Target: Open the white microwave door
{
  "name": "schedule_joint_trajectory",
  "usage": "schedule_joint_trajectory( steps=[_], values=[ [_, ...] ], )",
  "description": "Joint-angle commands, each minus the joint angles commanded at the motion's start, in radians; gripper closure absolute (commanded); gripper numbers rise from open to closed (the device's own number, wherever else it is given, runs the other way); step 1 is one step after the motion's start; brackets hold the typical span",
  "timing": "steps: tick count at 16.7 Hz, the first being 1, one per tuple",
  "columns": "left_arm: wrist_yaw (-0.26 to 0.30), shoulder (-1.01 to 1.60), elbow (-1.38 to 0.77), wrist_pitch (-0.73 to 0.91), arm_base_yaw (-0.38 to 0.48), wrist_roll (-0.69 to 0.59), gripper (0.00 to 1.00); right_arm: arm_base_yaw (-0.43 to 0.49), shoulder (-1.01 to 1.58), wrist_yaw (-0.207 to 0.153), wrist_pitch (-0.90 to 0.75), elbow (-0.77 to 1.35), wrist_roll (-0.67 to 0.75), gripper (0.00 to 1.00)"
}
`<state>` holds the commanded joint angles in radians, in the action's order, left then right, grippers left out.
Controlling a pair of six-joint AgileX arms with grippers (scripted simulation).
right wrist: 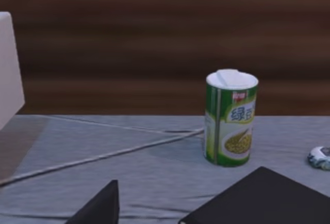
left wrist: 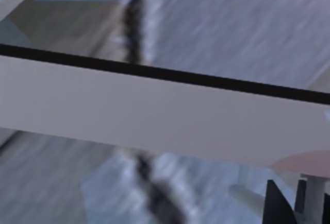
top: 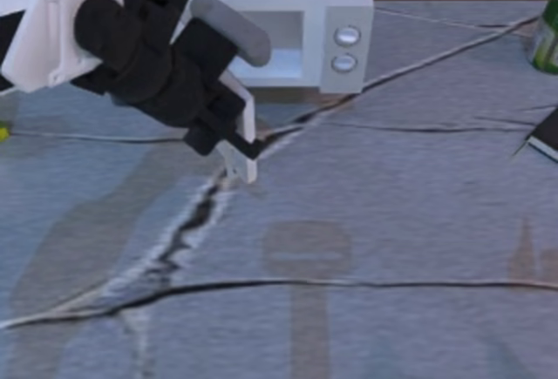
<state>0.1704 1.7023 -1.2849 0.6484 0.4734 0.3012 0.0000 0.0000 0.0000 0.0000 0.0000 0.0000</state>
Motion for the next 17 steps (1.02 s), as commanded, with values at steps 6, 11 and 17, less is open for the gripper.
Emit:
schedule_joint_trajectory(
  steps=[6, 11, 17],
  values=[
    [0.0, 0.0, 0.0, 0.0, 0.0, 0.0, 1.0, 0.0, 0.0, 0.0, 0.0, 0.0, 0.0, 0.0],
    [0.0, 0.0, 0.0, 0.0, 0.0, 0.0, 1.0, 0.0, 0.0, 0.0, 0.0, 0.0, 0.0, 0.0],
    [0.046, -0.017, 0.016, 0.019, -0.032, 0.089, 1.0, 0.0, 0.0, 0.0, 0.0, 0.0, 0.0, 0.0]
  ],
)
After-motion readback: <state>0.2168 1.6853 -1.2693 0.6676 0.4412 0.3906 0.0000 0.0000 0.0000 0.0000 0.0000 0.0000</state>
